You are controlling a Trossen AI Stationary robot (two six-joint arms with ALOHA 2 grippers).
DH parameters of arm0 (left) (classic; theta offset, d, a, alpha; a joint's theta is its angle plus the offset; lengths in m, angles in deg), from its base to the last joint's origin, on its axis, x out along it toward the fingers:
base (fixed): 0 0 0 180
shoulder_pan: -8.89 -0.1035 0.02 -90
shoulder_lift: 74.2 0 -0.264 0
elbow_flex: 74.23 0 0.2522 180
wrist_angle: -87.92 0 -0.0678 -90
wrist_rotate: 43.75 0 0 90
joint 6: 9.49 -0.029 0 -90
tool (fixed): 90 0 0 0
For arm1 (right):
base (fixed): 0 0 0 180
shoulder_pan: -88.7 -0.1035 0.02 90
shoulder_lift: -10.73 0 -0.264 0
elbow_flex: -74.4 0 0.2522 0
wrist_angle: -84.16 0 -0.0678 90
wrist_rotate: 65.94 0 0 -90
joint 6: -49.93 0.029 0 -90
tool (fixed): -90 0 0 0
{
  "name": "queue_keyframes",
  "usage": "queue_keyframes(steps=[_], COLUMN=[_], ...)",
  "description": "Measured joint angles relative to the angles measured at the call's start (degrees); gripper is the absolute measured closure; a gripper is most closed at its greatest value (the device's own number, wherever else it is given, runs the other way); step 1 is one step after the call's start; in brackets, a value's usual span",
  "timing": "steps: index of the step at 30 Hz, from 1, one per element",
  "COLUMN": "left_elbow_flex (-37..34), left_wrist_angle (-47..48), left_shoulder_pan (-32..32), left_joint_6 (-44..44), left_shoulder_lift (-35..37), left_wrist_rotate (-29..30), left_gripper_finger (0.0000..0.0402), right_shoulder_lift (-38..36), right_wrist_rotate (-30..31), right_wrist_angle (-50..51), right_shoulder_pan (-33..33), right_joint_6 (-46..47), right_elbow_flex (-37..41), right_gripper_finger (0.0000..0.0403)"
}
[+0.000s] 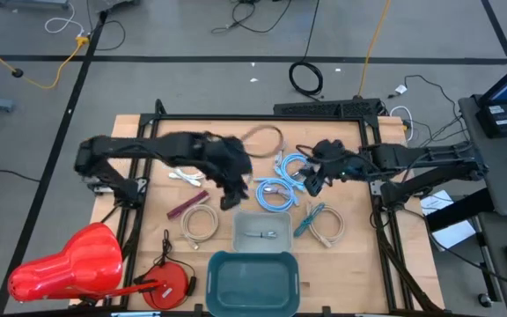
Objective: Pick & Place USB Port
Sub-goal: Put the right brown HDMI cable into the blue bin
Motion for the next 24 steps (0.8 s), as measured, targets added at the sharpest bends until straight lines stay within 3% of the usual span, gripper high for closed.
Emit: queue_keyframes(steps=[4,7,9,14,20,24], left_elbow_flex=[0.07,0.02,-0.11,-0.63,-6.56,-12.12], left_wrist_angle=[5.23,15.23,22.28,34.7,31.85,28.3], left_shoulder_pan=[0.02,-0.71,-2.46,-6.93,-9.26,-9.72], left_joint_6=[6.73,12.85,16.89,23.2,23.0,21.94], left_shoulder_lift=[6.4,9.02,9.45,9.17,9.59,9.51], left_wrist_rotate=[14.48,28.76,34.17,37.48,36.07,33.12], left_gripper_finger=[0.0245,0.0245,0.0245,0.0245,0.0245,0.0245], right_shoulder_lift=[3.81,6.77,8.23,9.9,9.81,9.79], right_wrist_rotate=[-4.06,-4.12,-4.09,-4.01,-4.04,-7.33], right_wrist_angle=[-5.1,-7.82,-9.82,-12.8,-11.65,-10.88], right_shoulder_pan=[-1.63,-2.07,-2.1,-1.43,0.13,-0.16], right_joint_6=[-5.19,-6.66,-6.73,-6.71,-6.6,-8.53], right_elbow_flex=[0.0,0.02,0.02,0.04,0.04,0.04], right_gripper_finger=[0.0193,0.0193,0.0193,0.0193,0.0193,0.0193])
